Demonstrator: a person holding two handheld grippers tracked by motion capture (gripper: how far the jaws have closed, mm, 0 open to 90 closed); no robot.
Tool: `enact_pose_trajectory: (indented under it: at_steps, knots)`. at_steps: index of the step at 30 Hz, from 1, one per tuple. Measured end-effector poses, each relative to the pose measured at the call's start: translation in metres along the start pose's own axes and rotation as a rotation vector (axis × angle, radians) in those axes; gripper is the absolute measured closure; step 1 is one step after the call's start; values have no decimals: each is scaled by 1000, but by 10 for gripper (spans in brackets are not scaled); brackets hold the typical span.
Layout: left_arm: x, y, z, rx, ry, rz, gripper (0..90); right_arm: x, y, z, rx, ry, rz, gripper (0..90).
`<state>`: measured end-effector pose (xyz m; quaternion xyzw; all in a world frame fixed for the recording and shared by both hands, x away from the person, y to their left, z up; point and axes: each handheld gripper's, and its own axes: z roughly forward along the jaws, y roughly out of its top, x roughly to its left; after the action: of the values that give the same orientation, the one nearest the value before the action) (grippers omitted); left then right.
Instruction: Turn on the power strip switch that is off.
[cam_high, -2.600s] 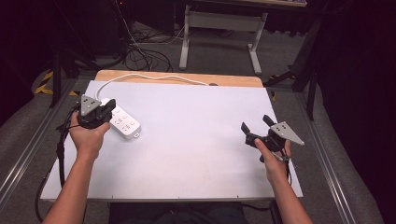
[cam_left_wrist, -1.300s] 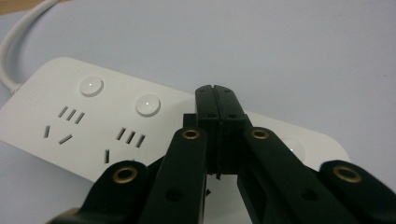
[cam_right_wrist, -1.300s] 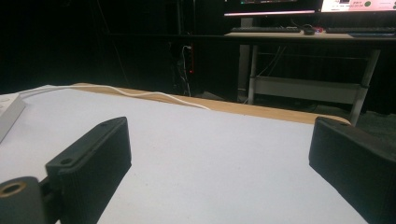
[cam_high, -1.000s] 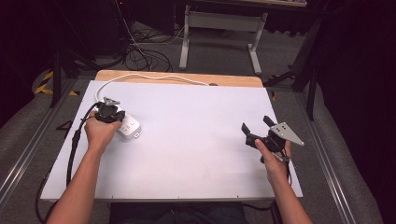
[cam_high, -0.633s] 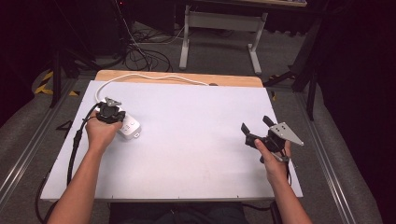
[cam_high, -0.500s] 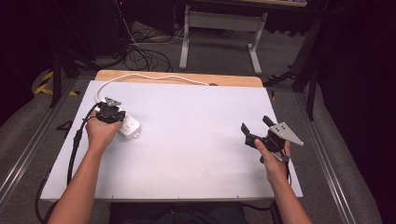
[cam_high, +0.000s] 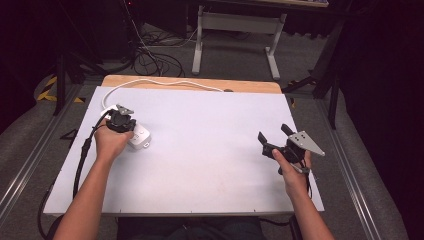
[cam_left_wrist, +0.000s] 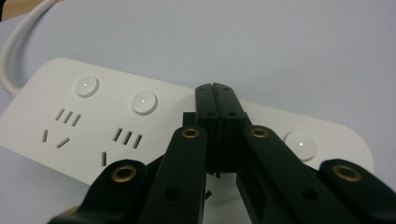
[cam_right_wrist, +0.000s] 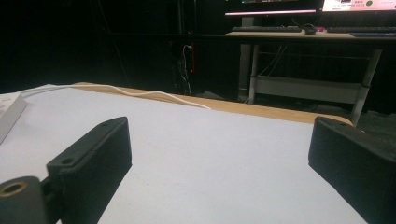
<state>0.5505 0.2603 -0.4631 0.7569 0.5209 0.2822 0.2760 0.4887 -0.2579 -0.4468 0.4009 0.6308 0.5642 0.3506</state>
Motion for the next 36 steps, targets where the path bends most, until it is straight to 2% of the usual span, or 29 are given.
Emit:
enact_pose_trajectory:
  at_steps: [6,21,29,32,36]
  knots:
    - [4,-2,0,-7,-35,-38,900,0,0,-1,-1,0,0,63]
    - [4,-1,0,-8,-31,-36,900,0,0,-1,0,-3,1,64]
    - [5,-2,0,-19,-39,-48,900,0,0,-1,3,-4,-3,64]
    - [8,-4,0,-31,-58,-77,900,1,0,0,5,-5,-3,64]
    - [8,-4,0,-32,-58,-71,900,1,0,0,5,-4,-5,64]
